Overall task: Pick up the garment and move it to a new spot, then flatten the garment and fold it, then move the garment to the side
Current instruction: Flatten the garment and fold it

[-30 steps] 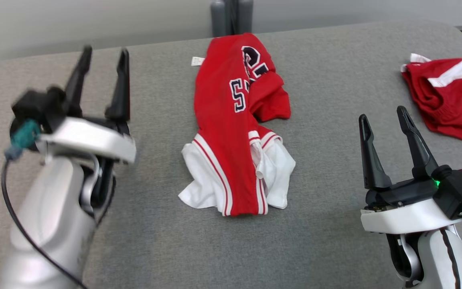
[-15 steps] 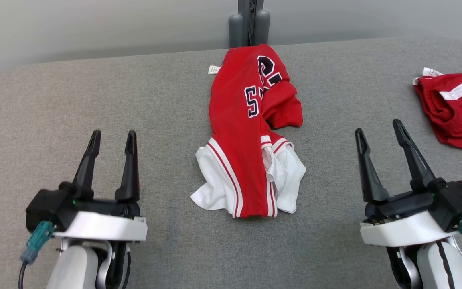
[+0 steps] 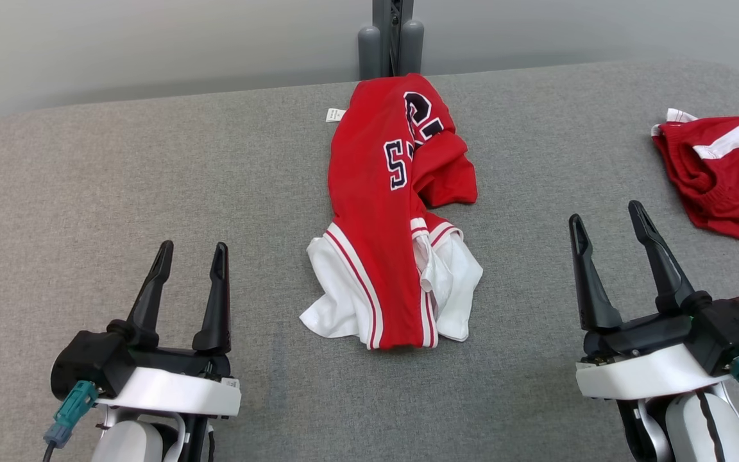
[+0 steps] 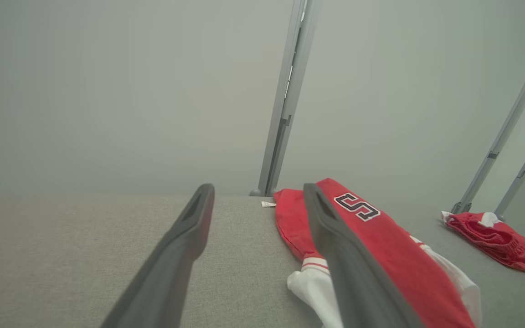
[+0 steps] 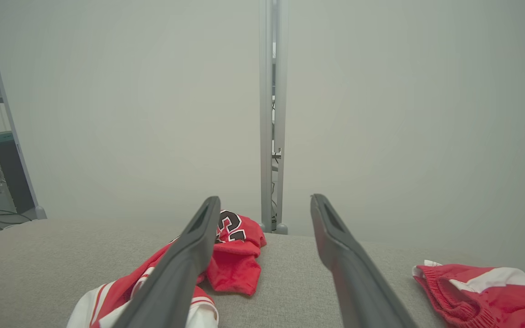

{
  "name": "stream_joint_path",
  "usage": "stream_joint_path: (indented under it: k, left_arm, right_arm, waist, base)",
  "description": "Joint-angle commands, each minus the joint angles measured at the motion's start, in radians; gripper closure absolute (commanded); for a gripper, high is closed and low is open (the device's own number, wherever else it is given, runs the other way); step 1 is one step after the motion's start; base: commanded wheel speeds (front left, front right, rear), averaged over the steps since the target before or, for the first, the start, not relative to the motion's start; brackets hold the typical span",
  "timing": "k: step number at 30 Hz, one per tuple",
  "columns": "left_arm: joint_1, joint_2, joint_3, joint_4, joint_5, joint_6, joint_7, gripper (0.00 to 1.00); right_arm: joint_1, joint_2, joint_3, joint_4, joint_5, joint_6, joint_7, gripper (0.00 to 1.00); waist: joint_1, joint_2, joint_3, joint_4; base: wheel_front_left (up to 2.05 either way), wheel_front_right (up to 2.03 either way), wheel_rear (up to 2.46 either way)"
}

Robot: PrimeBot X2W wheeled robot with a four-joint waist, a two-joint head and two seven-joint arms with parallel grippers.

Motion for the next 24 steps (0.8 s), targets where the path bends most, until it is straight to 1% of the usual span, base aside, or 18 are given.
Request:
stream_joint_path:
  k: [1,9,11,13,14,20,24]
  left_arm:
    - [-0.006,0.004,-0.001,-0.001,-0.006,0.002,-0.004,0.0]
    - [-0.008,0.003,-0.016,0.004,-0.006,0.003,-0.004,0.0]
    - [-0.012,0.003,-0.036,0.029,0.002,0.003,-0.004,0.0]
    - [-0.008,0.003,-0.074,0.081,-0.006,-0.007,-0.004,0.0]
    - [-0.008,0.003,-0.074,0.081,-0.006,-0.007,-0.004,0.0]
    - [-0.068,0.011,-0.22,0.271,-0.019,-0.025,-0.002,0.0]
    - [-0.121,0.025,-0.303,0.35,-0.057,-0.026,0.009,0.0]
  right_arm:
    - [-0.002,-0.006,-0.001,0.0,-0.001,0.0,0.0,0.0]
    - [-0.006,-0.006,0.006,0.001,0.001,0.0,0.0,0.0]
    - [-0.011,-0.006,0.01,0.002,0.004,0.0,0.0,0.0]
    - [-0.013,-0.006,0.013,0.002,0.006,0.0,0.0,0.0]
    - [-0.013,-0.006,0.013,0.002,0.006,0.0,0.0,0.0]
    - [-0.024,-0.006,0.021,-0.002,0.012,0.0,0.0,0.0]
    - [-0.03,-0.006,0.027,-0.004,0.018,0.0,0.0,0.0]
  waist:
    - [0.0,0.0,0.0,0.001]
    - [0.0,0.0,0.005,-0.002]
    - [0.0,0.0,0.015,-0.007]
    - [0.0,0.0,0.025,-0.012]
    - [0.0,0.0,0.025,-0.012]
    - [0.0,0.0,0.055,-0.026]
    - [0.0,0.0,0.076,-0.039]
  base:
    - [0.0,0.0,0.0]
    - [0.0,0.0,0.0]
    - [0.0,0.0,0.0]
    - [0.0,0.0,0.0]
    - [0.0,0.0,0.0]
    - [0.0,0.0,0.0]
    - [0.0,0.0,0.0]
